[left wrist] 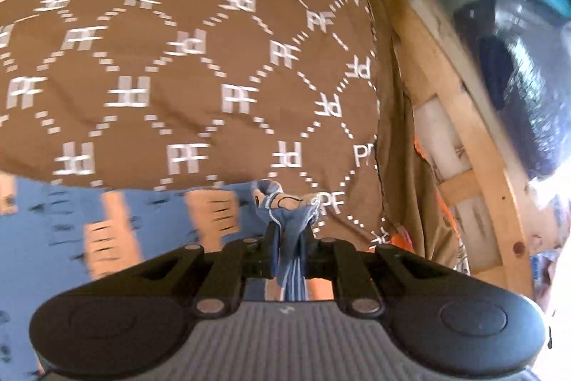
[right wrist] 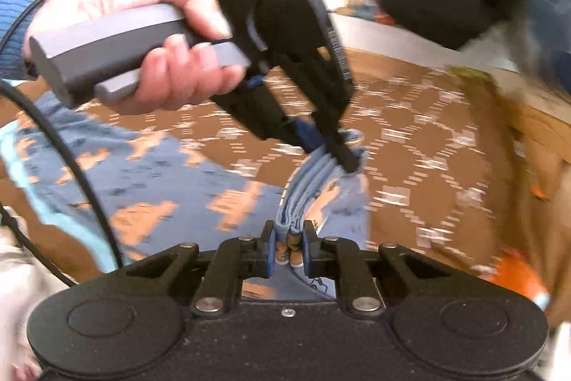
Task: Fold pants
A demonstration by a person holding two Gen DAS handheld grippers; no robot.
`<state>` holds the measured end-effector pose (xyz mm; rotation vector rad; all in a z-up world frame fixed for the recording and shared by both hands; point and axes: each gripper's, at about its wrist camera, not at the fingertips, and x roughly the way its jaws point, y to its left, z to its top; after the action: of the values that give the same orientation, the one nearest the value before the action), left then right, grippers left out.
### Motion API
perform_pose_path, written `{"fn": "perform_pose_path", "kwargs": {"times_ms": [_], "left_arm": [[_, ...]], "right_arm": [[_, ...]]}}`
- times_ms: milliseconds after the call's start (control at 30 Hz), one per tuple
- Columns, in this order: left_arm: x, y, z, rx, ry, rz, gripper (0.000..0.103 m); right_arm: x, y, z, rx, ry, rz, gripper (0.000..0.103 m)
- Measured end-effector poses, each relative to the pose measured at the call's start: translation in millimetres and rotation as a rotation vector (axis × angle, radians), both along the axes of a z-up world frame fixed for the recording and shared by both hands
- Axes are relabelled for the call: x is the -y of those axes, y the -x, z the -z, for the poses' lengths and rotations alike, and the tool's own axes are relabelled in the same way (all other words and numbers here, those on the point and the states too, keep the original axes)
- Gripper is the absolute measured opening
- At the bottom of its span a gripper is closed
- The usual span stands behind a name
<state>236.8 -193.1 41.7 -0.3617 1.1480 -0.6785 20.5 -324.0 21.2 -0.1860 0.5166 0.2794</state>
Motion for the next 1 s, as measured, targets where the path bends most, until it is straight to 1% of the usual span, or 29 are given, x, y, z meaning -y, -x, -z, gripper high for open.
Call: {"fn": "perform_pose_path", "kwargs": {"times_ms": [100, 167, 233, 333, 400, 467, 500, 533, 567, 600, 633, 700, 833, 900, 967, 1000], "left_arm": [[-39.5, 5.5, 4.3, 0.02, 0.002, -0.031, 0.012], [-63.3, 5.3, 12.6, 0.012, 0.002, -0.066, 0.012], [-87.8, 6.7, 22.9, 0.016, -0.01, -0.082, 0.012], [-108.7, 7.4, 40.9, 0.019, -0.03, -0.097, 0.012], [-120.3, 8.5, 54.2, 0.003, -0.02, -0.108, 0.012], [-128.8, 8.9, 65.5, -0.004, -0.01, -0.118, 0.014], [-133.9, 9.2, 69.4, -0.004, -0.004, -0.126, 0.018], [-140.5, 10.0, 72.2, -0.004, 0.002, -0.135, 0.028], [-143.2, 10.0, 74.4, -0.009, 0.007, -0.146, 0.034], [-146.2, 10.2, 76.1, -0.015, 0.018, -0.155, 0.037], [-148.5, 10.4, 77.2, -0.021, 0.034, -0.162, 0.039], [-150.2, 10.8, 78.7, -0.025, 0.051, -0.169, 0.041], [-149.7, 13.5, 79.3, -0.007, 0.042, -0.159, 0.047], [-147.8, 14.3, 79.0, -0.003, 0.036, -0.159, 0.049], [-144.7, 14.0, 78.1, -0.005, 0.034, -0.163, 0.052], [-143.7, 13.6, 77.6, -0.005, 0.033, -0.163, 0.055]], "right_arm": [[-31.0, -4.5, -1.4, -0.019, -0.006, -0.057, 0.015], [-47.8, -9.5, 1.8, -0.049, -0.01, -0.086, 0.015], [-65.1, -16.1, 7.4, -0.099, -0.022, -0.098, 0.015], [-88.3, -23.8, 17.6, -0.177, -0.064, -0.097, 0.015], [-102.5, -23.8, 24.9, -0.204, -0.056, -0.096, 0.015], [-112.6, -22.2, 33.6, -0.218, -0.027, -0.1, 0.019], [-113.8, -20.5, 36.2, -0.212, -0.017, -0.105, 0.021], [-114.0, -20.0, 36.5, -0.207, -0.014, -0.108, 0.023], [-113.8, -18.9, 36.2, -0.204, -0.016, -0.108, 0.024], [-113.7, -18.0, 36.0, -0.2, -0.02, -0.105, 0.026], [-111.3, -19.2, 35.4, -0.197, -0.021, -0.102, 0.029], [-110.8, -16.7, 37.6, -0.185, -0.014, -0.1, 0.031], [-109.8, -12.4, 40.8, -0.162, -0.014, -0.095, 0.034], [-109.0, -11.6, 41.6, -0.158, -0.016, -0.093, 0.039], [-107.9, -11.9, 42.3, -0.162, -0.028, -0.088, 0.048], [-107.0, -12.0, 42.4, -0.162, -0.036, -0.085, 0.051]]}}
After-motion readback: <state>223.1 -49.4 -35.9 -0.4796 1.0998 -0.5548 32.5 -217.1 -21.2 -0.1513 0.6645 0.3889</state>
